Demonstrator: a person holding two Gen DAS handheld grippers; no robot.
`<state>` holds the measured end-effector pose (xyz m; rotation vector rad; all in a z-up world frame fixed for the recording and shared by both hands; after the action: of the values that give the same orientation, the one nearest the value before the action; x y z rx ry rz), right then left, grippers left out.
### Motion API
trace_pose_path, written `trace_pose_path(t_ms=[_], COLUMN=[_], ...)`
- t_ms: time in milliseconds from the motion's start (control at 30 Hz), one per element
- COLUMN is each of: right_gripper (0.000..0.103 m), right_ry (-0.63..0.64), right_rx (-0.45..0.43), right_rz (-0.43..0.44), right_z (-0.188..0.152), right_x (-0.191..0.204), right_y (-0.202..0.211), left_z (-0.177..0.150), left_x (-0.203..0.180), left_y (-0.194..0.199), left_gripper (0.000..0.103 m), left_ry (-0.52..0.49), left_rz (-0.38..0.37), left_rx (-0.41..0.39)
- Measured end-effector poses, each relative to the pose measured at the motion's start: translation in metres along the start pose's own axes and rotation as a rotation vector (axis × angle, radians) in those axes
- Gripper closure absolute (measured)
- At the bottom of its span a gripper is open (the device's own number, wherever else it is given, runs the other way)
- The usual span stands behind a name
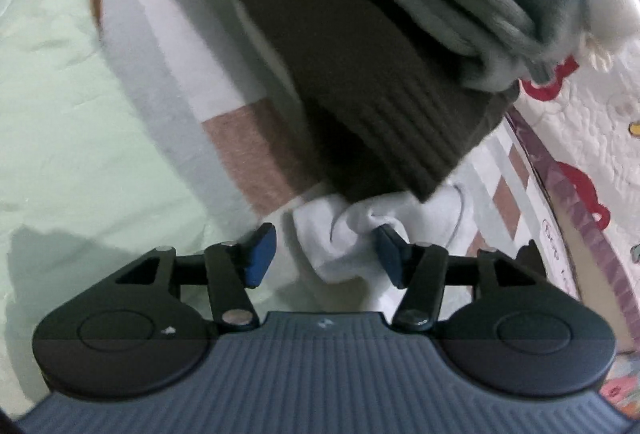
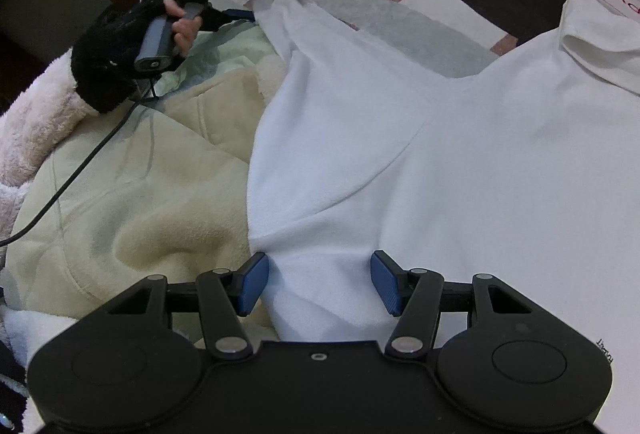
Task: Fold clothes
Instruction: 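Grasp the T-shirt sleeve with the left gripper and pull it outward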
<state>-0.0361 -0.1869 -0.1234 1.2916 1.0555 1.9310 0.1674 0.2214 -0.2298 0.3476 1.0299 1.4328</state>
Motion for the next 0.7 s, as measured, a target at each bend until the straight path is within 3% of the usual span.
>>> trace_pose_path(t_ms=[67,100,133,233,333,367,400,433,500,533,633,700], right_gripper=[0.041,0.041,0.041,0.040,0.040,0.040,0.040,0.040,0.040,0.040,0.040,0.040], right_ry=[-0.002,-0.004,-0.005,-0.010,-0.023,-0.027,-0.029,-0.031,-0.030,-0.029,-0.025,-0.015], right_rx=[-0.002,-0.003,-0.005,-0.011,-0.023,-0.028,-0.032,-0.034,-0.035,-0.034,-0.033,-0.038], right_rz=[-0.004,-0.006,-0.008,-0.008,0.000,0.001,0.001,0.002,-0.001,-0.003,-0.009,-0.021], right_z=[0.000,-0.001,-0.002,-0.003,-0.005,-0.005,-0.005,-0.006,-0.007,-0.006,-0.006,-0.005], right_x=[0.000,0.000,0.000,0.000,-0.002,-0.003,-0.003,-0.003,-0.003,-0.003,-0.002,-0.001], right_y=[-0.002,-0.002,-0.002,-0.002,-0.001,-0.001,-0.001,-0.001,0.000,0.000,0.000,0.002], left_z=[-0.001,-0.002,-0.002,0.006,0.038,0.042,0.045,0.043,0.038,0.034,0.008,-0.007], left_x=[-0.006,-0.010,-0.012,-0.016,-0.029,-0.030,-0.031,-0.029,-0.019,-0.009,0.014,0.023], left_y=[-0.004,-0.005,-0.004,0.013,0.085,0.108,0.129,0.137,0.128,0.114,0.078,0.061], left_gripper=[0.054,0.085,0.101,0.100,0.103,0.103,0.103,0.103,0.103,0.102,0.098,0.089], left_ry=[-0.009,-0.035,-0.060,-0.142,-0.323,-0.320,-0.324,-0.344,-0.358,-0.310,-0.091,0.034], left_rz=[0.002,0.001,0.009,0.109,0.294,0.315,0.342,0.379,0.396,0.361,0.186,0.077], left_rx=[-0.024,-0.020,-0.021,-0.070,-0.342,-0.411,-0.469,-0.477,-0.388,-0.294,-0.061,0.055])
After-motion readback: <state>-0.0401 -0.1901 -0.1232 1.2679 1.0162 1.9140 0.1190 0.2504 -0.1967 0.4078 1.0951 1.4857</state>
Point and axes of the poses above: each gripper's, at about its wrist camera, not at the fingertips, and y roughly against the way its jaws point, x to its left, z to its top, the point moved 7 cm from there along -y, roughly the way its jaws point, and after that the axes turned 15 degrees about -y, right-handed, at the moved point
